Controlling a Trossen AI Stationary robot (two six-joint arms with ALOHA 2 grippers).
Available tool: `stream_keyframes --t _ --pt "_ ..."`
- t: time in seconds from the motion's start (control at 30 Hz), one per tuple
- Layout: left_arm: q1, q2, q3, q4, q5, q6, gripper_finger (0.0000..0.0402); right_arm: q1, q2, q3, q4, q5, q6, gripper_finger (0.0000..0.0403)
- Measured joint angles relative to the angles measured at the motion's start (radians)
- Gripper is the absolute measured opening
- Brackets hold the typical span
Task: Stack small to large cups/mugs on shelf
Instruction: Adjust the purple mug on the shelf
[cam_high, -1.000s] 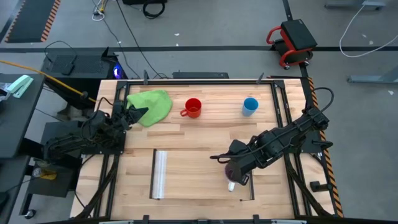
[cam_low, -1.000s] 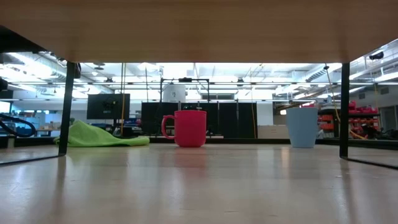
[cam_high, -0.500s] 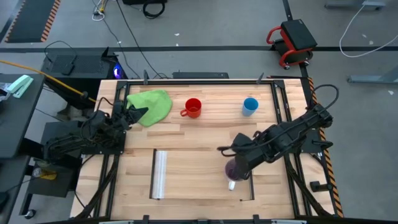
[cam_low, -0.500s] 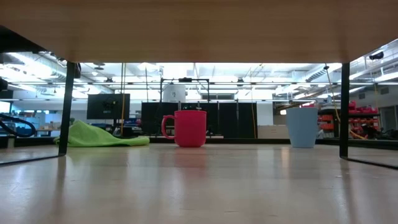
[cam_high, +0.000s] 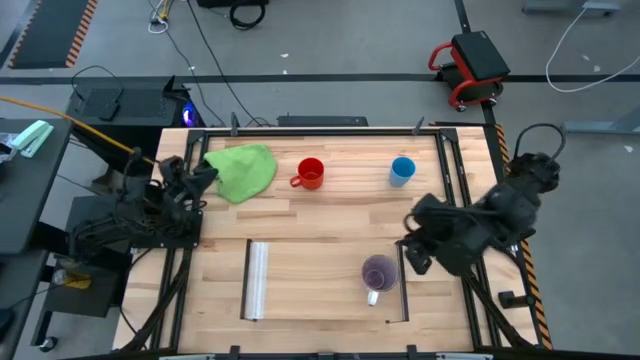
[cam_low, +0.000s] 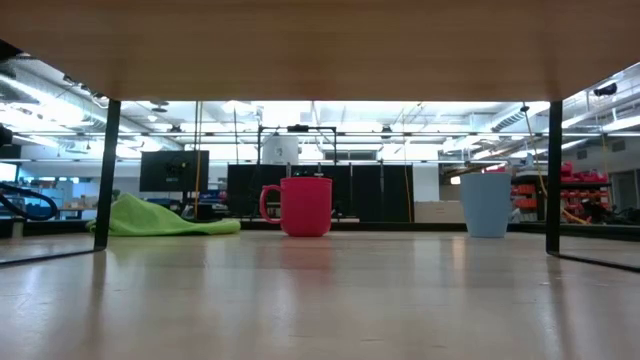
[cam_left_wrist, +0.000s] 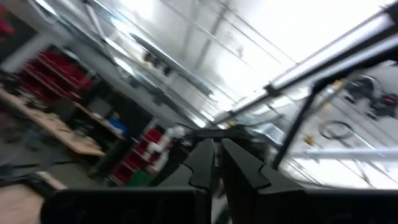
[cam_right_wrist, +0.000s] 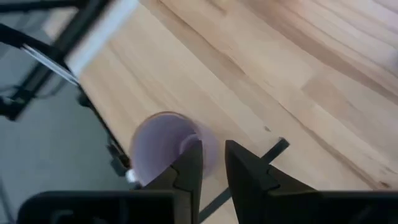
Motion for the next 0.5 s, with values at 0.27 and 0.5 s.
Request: stream_keyframes --t 0.27,0.5 --pt "-0.130 0.302 0.267 -0.106 0.080 0.135 0.0033 0.133 0.036 -0.009 0.002 0.075 0.147 0.0031" --pt "-0.308 0.595 0.525 -0.323 0.086 0.264 0.0020 0.201 0.041 -0.112 0.001 0.075 0.294 0.0005"
